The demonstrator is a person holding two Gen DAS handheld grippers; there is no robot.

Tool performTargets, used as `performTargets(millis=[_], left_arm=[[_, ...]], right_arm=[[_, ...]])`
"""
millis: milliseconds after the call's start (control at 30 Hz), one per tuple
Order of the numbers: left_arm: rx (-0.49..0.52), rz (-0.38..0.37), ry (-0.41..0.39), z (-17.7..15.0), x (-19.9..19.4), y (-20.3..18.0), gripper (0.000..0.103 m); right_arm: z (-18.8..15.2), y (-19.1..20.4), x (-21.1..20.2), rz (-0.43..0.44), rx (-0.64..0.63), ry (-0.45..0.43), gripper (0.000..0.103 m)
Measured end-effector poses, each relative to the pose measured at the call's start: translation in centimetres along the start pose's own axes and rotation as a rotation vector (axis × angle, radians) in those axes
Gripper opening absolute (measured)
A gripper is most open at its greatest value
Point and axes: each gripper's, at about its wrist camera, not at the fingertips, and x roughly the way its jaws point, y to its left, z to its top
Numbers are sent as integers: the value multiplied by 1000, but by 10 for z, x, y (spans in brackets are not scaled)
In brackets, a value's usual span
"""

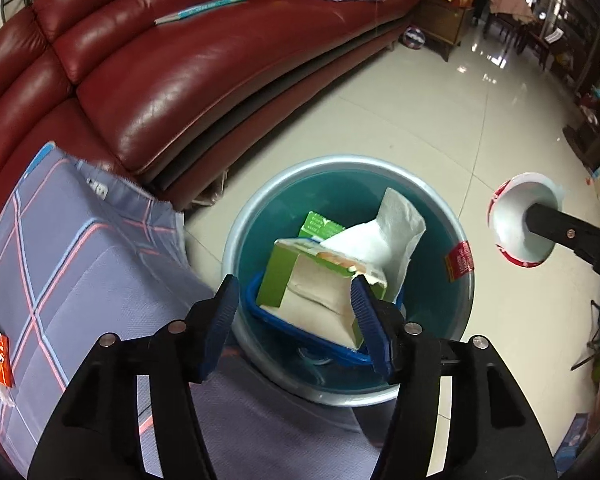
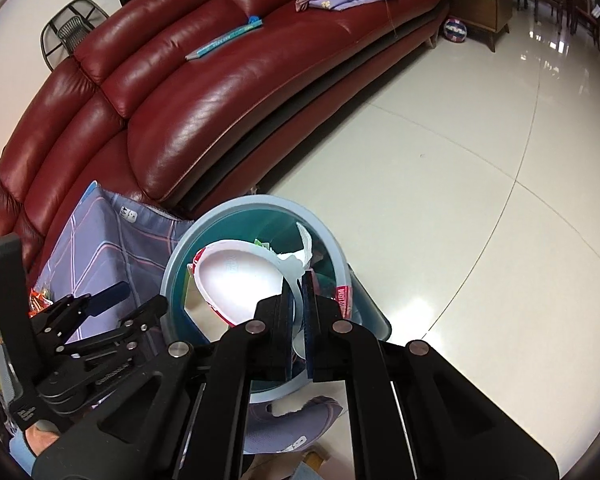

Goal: Collect trash
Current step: 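Carry bread box and bowl over the teal bin and open both tools, then move both tools back over the table toward the orange wrapper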

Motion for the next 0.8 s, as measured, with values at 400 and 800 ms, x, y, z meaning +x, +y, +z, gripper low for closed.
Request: performTargets(millis=[400, 800], left_arm=[[-45, -17, -72, -19, -36, 34, 90], [-86, -49, -86, -29, -47, 47, 94]], right_arm=[[9, 34, 42, 20, -34, 68, 39], [-2, 37, 37, -2, -14, 82, 76]])
